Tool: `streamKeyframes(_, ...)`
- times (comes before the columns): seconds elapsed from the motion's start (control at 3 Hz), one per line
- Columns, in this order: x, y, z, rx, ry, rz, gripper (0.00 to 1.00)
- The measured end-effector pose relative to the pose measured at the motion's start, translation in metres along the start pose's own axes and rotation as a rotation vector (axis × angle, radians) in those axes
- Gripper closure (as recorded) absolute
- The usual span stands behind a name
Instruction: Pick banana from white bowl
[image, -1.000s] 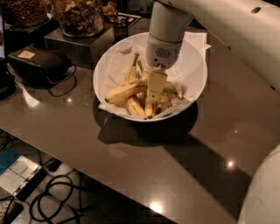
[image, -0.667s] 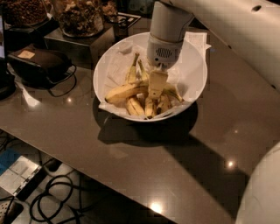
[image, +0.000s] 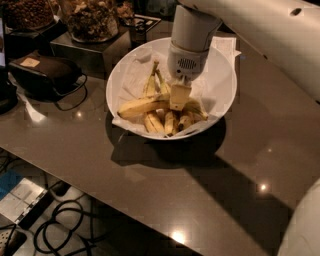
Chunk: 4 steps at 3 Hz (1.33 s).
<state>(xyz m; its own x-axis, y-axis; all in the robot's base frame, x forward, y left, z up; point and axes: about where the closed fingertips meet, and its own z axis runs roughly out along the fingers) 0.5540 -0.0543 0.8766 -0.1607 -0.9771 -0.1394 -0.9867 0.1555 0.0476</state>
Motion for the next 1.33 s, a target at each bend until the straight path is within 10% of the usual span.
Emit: streamKeyframes(1.33, -0.023, 0.036, -0.062, 0.106, -0.061, -0.057, 1.00)
